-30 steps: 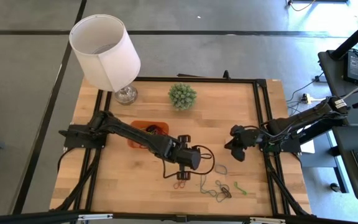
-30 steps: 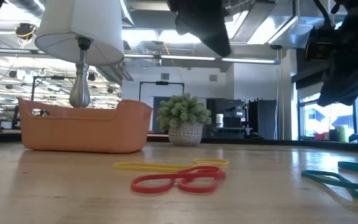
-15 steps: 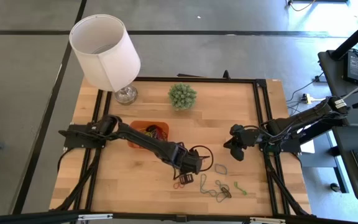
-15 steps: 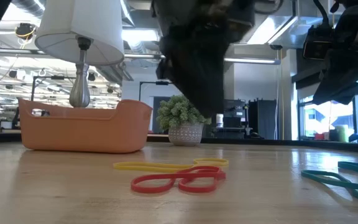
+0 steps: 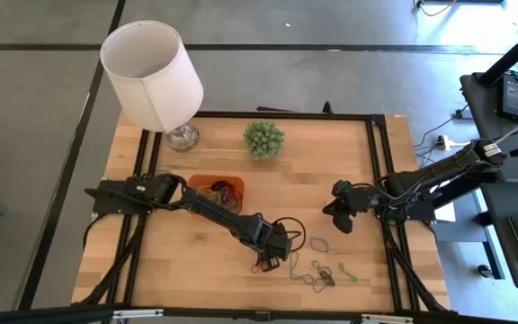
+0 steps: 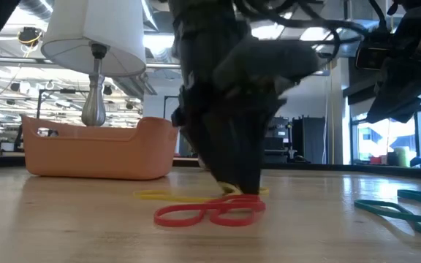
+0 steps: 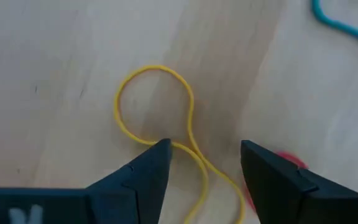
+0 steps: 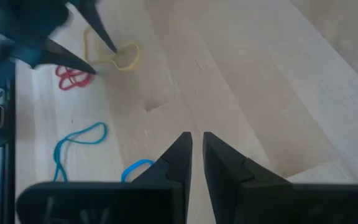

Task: Pick and place rubber bands into bin
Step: Put the yellow rubber band into the orange bin

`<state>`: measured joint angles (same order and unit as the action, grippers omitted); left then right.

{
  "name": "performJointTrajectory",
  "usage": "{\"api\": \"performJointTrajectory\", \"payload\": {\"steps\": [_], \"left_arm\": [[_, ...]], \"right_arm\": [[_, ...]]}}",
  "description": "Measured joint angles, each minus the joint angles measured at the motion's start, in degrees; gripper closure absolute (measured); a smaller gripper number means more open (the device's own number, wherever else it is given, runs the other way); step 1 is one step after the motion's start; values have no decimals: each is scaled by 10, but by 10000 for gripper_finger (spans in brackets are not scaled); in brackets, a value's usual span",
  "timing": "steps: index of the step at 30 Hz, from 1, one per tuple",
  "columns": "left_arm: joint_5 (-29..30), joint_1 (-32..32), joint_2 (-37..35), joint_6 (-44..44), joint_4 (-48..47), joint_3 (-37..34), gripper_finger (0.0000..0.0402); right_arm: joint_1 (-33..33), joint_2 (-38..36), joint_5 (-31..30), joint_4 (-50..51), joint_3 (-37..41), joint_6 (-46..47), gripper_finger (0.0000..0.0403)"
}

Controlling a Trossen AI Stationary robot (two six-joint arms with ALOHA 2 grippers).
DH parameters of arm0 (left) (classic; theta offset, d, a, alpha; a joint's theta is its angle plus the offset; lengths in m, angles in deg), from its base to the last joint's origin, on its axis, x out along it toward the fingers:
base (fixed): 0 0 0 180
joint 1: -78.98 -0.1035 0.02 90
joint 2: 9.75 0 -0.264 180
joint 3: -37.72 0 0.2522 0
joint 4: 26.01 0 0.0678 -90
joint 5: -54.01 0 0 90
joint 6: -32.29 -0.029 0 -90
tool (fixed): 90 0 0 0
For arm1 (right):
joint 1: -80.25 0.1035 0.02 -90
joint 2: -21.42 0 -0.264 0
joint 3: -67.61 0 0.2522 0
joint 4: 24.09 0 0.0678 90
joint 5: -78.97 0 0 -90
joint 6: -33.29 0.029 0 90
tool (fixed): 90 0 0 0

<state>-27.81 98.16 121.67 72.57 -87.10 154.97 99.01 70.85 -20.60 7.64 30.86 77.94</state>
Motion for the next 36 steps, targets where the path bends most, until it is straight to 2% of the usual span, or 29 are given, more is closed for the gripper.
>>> {"api": "performJointTrajectory", "payload": {"steps": [6,8,11,15,17,22,27,36], "left_arm": [[52,10,16,32,-3,3,227],[50,12,17,34,-4,3,242],[57,14,23,36,-7,3,284],[47,12,22,36,-13,2,367],[41,12,20,36,-15,8,390],[33,14,2,3,-7,21,399],[33,14,-56,-53,-4,25,399],[128,12,-132,-150,-14,25,399]], "right_arm": [[2,5,0,1,0,0,359],[4,5,0,-2,0,0,359],[7,5,0,-2,0,0,359],[13,5,1,-2,0,1,359],[15,5,0,-2,0,1,359],[17,5,1,-2,0,1,359],[17,5,1,-4,0,0,359],[17,6,0,-6,0,1,359]]}}
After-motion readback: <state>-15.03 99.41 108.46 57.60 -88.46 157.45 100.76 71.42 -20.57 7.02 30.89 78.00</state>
